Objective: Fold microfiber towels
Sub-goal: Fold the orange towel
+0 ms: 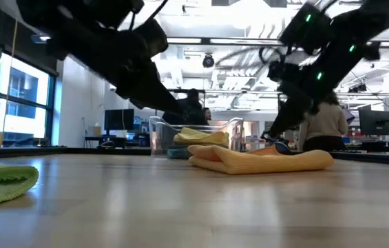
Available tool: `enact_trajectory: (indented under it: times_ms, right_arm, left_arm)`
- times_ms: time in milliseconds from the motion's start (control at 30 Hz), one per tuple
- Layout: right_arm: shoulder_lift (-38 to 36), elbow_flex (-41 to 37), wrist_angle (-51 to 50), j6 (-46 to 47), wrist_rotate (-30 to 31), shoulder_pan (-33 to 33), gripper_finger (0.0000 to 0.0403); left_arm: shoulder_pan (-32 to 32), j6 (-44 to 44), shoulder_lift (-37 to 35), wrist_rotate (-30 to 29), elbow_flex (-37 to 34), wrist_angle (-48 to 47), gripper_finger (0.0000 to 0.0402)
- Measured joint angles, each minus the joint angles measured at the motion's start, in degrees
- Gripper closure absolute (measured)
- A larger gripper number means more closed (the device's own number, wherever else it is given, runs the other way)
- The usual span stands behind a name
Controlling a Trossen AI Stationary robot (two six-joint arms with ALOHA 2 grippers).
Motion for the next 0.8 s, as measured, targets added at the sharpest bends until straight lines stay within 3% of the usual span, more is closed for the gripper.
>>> enact_trajectory:
  times_ms: [233,433,800]
  right_arm:
    - [-3.4,1.5,-4.8,10.2,-4.8,12.5,0.0402]
    - [0.7,1.5,-4.8,18.8,-5.9,21.4,0.0402]
    - [8.0,1.6,-12.3,24.2,-2.2,19.0,0.0402]
  left_arm:
    - [11.5,2.3,3.5,3.5,-0.1,-0.1,0.0401]
    - [14.5,7.2,10.6,11.4,0.0,8.0,0.0401]
    - [11.7,8.5,15.3,16.2,2.1,8.0,0.0401]
